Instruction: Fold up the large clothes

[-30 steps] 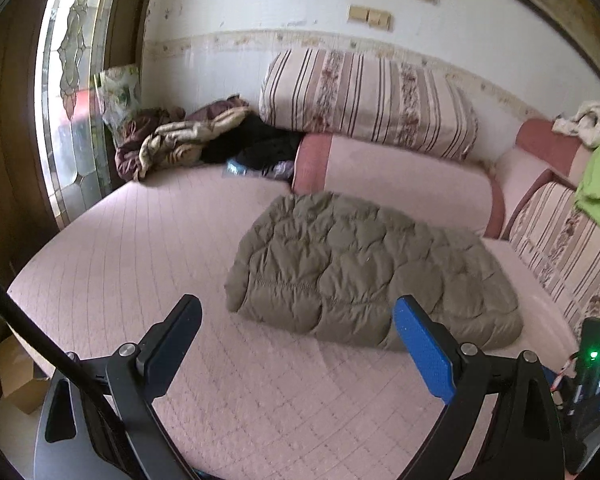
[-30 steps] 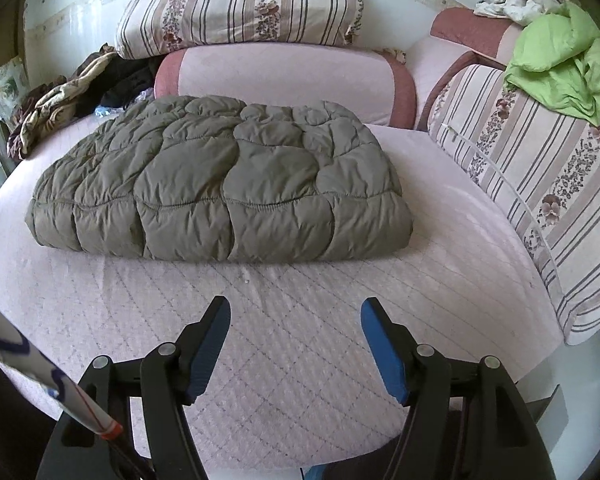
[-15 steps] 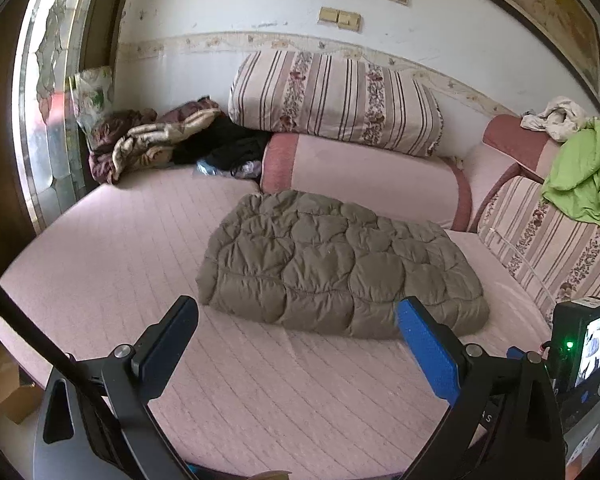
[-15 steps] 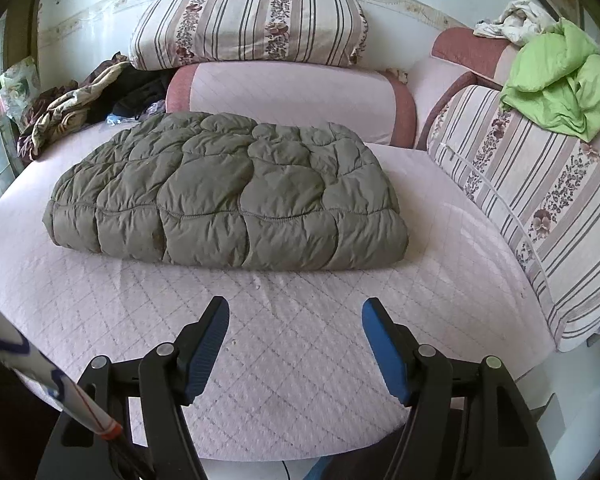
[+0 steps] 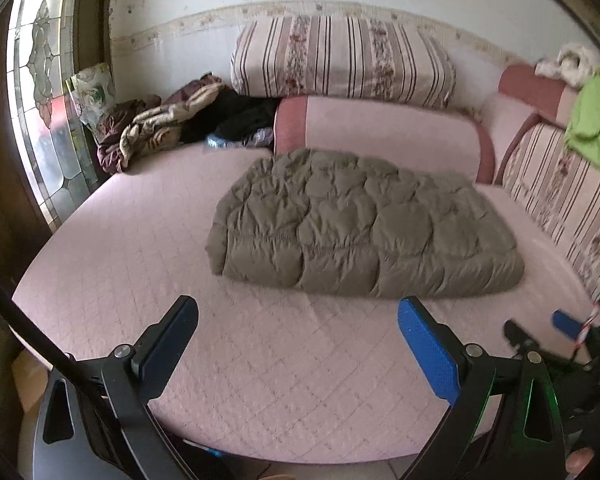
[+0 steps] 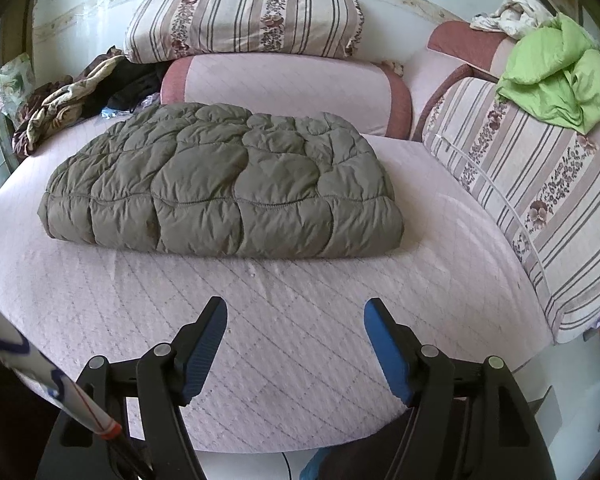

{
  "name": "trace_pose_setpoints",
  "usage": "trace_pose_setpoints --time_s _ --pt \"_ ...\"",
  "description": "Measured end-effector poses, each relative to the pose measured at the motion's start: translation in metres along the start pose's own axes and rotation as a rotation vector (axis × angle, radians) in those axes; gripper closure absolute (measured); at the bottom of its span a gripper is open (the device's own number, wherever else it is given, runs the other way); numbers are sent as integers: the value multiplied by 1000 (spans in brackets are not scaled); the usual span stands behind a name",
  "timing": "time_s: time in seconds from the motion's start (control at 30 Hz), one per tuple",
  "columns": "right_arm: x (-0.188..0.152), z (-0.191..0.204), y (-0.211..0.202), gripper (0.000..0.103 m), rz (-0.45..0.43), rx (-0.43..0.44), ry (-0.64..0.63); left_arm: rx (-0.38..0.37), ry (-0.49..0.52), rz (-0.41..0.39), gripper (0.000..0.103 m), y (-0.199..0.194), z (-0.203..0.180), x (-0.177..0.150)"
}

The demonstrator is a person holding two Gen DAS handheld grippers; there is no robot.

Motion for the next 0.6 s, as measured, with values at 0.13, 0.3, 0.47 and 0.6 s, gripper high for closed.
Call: trace_pose_setpoints --time_s 0.13,0.3,0.47,0.6 --pt "-4 -5 5 27 17 -16 12 4 -17 62 3 15 1 -8" --pt "-9 -10 11 25 42 -32 32 33 6 102 3 24 -3 -16" --pt "-12 -11 16 25 59 -34 37 27 7 136 3 33 -6 -21" --pt "-14 -10 19 25 63 -40 32 25 10 155 3 38 -7 -24"
Point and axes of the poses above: each gripper's, at about its wrist camera, not at the fingertips, and y roughly the way its jaws point, z to its left, x to its top, the point moved 3 cm from there along y, roughly the way its jaws point, and after that the axes turned 14 degrees about -x, right-handed, at the moved point
